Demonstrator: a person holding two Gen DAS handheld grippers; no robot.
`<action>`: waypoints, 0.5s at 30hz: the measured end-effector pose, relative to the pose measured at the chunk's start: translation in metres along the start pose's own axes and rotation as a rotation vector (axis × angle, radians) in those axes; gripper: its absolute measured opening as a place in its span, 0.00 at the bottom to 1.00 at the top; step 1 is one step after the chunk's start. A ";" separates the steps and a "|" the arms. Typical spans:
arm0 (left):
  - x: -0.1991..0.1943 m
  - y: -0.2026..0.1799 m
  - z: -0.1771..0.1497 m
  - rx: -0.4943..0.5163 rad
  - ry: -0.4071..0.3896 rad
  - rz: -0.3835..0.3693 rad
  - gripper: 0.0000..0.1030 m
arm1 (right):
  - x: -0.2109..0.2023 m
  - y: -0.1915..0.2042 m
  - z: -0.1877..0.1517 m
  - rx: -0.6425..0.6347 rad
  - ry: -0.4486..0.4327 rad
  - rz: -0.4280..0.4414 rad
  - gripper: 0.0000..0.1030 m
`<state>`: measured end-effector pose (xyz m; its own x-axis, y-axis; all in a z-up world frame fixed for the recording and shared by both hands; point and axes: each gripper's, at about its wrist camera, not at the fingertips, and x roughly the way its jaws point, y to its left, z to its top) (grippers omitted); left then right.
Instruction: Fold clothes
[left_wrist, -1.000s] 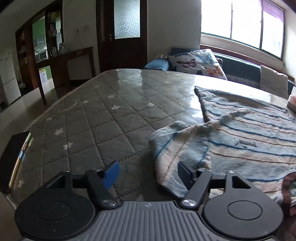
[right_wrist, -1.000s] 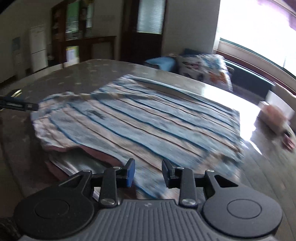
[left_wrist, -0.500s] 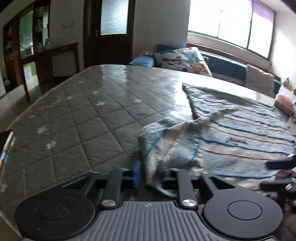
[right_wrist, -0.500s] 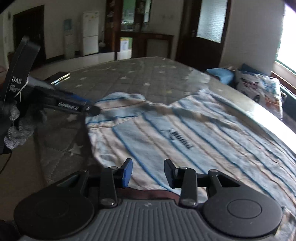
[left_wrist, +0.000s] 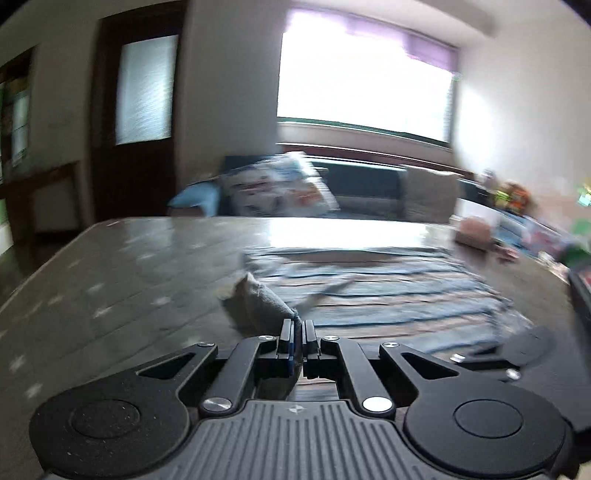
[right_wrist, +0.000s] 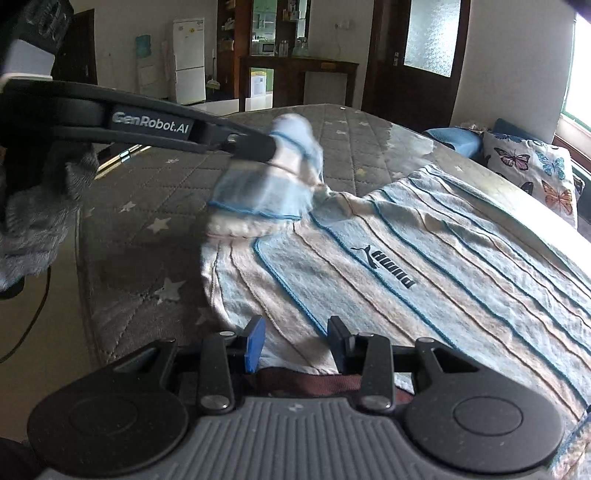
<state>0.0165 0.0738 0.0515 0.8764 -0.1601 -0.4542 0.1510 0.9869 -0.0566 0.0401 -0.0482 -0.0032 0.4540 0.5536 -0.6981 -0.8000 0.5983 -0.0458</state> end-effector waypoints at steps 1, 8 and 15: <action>0.002 -0.007 -0.001 0.021 0.007 -0.029 0.08 | -0.003 -0.002 -0.001 0.005 -0.004 -0.004 0.36; -0.002 -0.020 -0.019 0.097 0.061 -0.098 0.38 | -0.028 -0.022 -0.013 0.056 -0.015 -0.058 0.37; 0.000 0.011 -0.029 0.054 0.124 0.003 0.33 | -0.038 -0.038 -0.013 0.109 -0.041 -0.081 0.36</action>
<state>0.0050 0.0853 0.0247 0.8141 -0.1508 -0.5608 0.1759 0.9844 -0.0092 0.0483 -0.0995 0.0162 0.5329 0.5224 -0.6657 -0.7134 0.7005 -0.0213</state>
